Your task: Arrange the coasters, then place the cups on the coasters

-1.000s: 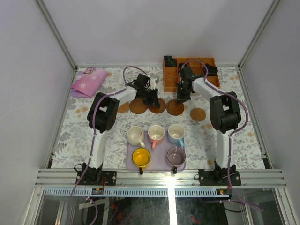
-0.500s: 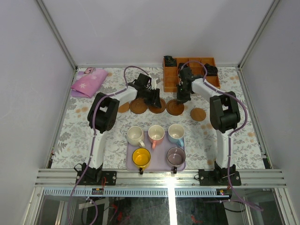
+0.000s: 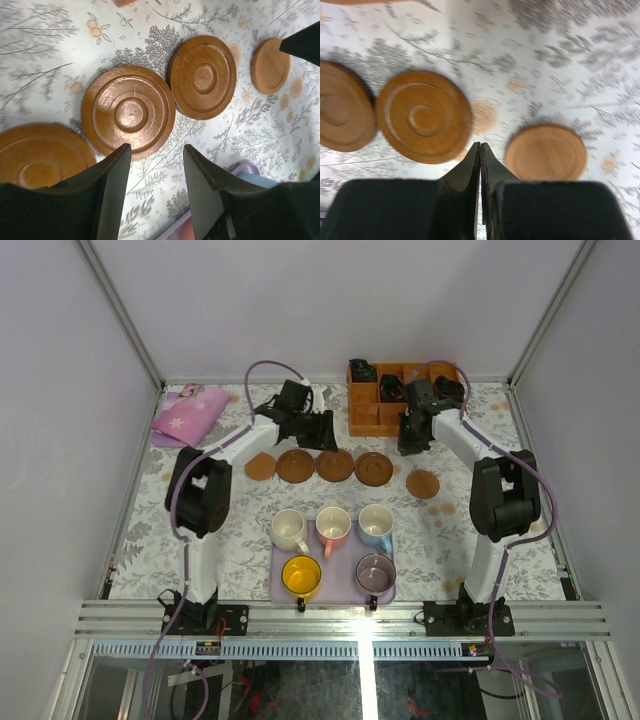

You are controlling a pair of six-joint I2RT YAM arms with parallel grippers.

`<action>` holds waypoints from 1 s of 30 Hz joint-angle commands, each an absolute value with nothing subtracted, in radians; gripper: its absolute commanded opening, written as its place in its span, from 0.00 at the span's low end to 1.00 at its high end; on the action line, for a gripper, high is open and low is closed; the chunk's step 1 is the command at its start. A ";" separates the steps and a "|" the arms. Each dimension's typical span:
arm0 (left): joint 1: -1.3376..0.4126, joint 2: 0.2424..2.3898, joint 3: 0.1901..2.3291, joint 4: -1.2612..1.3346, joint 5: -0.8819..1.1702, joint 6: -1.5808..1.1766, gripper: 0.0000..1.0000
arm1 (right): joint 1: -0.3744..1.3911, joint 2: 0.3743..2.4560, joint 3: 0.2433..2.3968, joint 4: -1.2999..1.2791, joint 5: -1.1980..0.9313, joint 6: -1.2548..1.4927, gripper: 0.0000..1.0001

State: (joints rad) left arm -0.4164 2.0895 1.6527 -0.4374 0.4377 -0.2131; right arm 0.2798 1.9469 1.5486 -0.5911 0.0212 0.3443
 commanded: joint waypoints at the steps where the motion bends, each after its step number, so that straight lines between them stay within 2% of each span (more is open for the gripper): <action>1: -0.357 1.945 1.512 -0.309 0.388 -0.264 0.46 | 0.241 1.869 1.439 -0.607 0.091 0.370 0.00; 6: -0.260 1.826 1.308 -0.160 0.369 -0.331 0.47 | 0.232 1.847 1.362 -0.631 0.127 0.381 0.00; 11: -0.201 1.761 1.231 -0.106 0.347 -0.343 0.47 | 0.230 1.847 1.330 -0.648 0.144 0.387 0.00; 30: -0.124 1.775 1.244 -0.117 0.322 -0.339 0.49 | 0.186 2.108 1.533 -0.647 0.084 0.381 0.00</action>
State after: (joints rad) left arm -0.1452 1.7630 1.2137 -0.1539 0.3386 -0.3286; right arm 0.1875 2.0430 1.4773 -0.6464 0.1112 0.3744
